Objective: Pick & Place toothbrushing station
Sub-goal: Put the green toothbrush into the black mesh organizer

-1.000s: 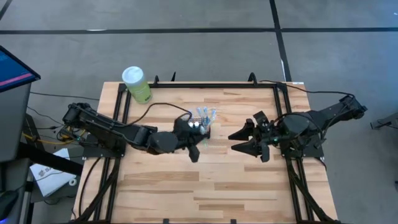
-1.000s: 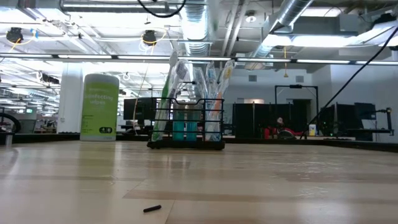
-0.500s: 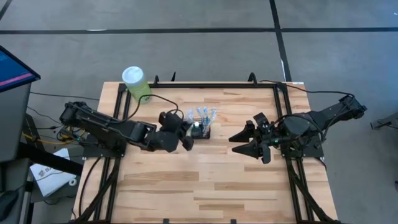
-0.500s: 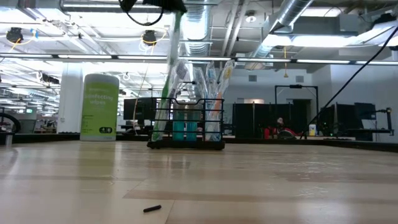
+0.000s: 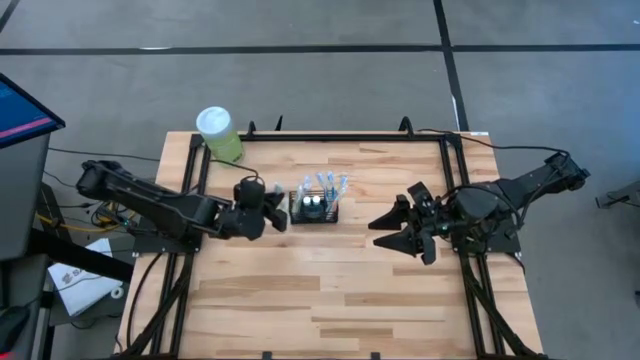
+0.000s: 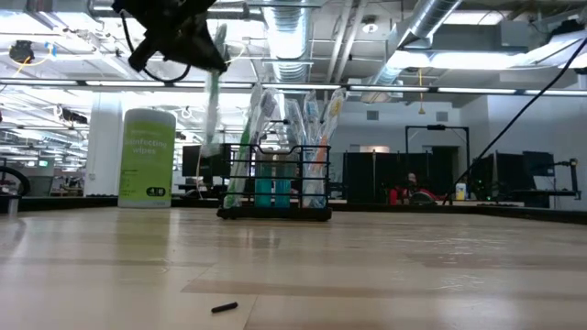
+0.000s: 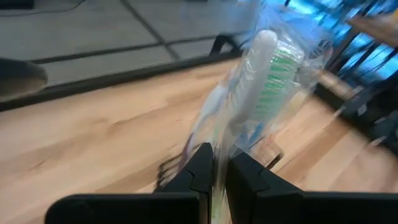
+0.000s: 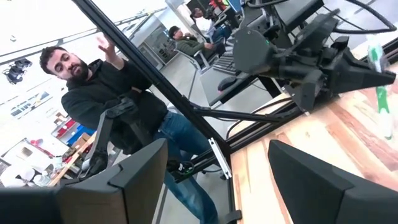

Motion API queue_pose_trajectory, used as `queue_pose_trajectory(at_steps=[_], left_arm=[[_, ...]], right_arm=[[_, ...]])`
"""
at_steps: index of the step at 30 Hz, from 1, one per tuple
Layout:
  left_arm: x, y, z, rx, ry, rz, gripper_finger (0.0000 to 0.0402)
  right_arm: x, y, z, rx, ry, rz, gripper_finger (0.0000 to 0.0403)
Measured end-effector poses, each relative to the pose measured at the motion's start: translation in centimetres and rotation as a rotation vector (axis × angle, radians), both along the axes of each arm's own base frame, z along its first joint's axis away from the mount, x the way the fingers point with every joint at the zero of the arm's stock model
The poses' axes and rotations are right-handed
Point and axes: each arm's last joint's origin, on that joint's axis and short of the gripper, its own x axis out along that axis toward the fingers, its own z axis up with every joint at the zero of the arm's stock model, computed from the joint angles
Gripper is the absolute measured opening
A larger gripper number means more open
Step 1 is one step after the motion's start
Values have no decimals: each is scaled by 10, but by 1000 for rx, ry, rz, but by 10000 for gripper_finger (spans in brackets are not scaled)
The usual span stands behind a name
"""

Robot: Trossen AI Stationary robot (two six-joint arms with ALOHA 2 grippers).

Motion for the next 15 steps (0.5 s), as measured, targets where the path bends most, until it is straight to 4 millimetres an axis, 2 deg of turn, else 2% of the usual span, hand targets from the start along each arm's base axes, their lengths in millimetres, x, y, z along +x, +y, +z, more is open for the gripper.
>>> queue_pose_trajectory(at_steps=[4, 12, 15], left_arm=[[-1, 1, 8, 32, -75, -14, 10], [12, 18, 0, 40, -21, -7, 10], [17, 19, 4, 66, -48, -28, 10]], right_arm=[[1, -2, 0, -1, 2, -10, 271], [1, -3, 0, -2, 4, -14, 271], [1, -3, 0, -2, 4, -14, 271]])
